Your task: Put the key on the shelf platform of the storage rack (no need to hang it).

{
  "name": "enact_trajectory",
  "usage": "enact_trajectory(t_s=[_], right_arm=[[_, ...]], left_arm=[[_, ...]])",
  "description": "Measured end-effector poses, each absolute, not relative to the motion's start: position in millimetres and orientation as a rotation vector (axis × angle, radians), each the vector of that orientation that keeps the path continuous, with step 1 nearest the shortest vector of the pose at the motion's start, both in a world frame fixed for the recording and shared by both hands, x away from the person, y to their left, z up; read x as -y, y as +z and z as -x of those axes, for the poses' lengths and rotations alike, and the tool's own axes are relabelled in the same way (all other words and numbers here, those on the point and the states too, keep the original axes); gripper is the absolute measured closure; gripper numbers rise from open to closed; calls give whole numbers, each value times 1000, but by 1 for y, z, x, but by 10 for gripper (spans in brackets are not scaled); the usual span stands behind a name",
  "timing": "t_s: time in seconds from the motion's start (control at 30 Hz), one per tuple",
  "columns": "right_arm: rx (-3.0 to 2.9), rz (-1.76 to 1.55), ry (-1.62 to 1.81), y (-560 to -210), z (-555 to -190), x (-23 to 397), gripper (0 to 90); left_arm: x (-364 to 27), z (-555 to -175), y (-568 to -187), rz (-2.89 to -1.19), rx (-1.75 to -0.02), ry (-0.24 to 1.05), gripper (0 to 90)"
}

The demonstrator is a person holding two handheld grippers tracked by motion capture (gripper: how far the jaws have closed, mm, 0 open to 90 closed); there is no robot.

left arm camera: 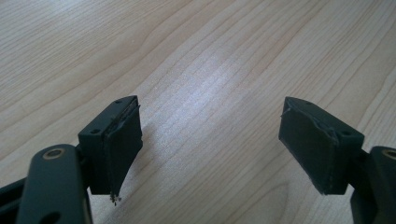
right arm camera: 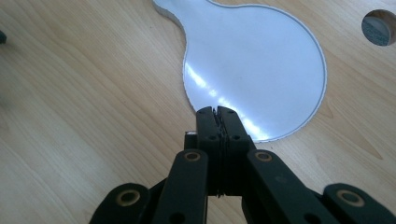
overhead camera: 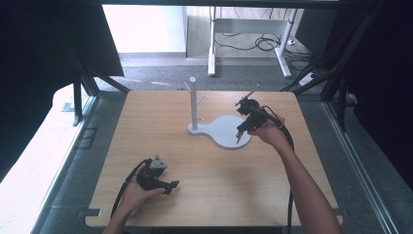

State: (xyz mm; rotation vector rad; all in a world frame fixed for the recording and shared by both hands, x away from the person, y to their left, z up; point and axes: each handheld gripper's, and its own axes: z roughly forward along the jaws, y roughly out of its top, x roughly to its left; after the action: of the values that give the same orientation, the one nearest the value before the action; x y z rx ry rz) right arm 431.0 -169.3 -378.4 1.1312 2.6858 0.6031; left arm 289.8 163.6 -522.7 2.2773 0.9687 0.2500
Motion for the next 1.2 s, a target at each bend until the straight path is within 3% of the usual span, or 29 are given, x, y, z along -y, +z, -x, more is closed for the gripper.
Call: enact_trajectory(t_s=[1.2], right_arm=[[-2674,-1261,586,-413,-485,159,896]], left_arm=[[-165,-289,-522,-2267,-984,241,216]])
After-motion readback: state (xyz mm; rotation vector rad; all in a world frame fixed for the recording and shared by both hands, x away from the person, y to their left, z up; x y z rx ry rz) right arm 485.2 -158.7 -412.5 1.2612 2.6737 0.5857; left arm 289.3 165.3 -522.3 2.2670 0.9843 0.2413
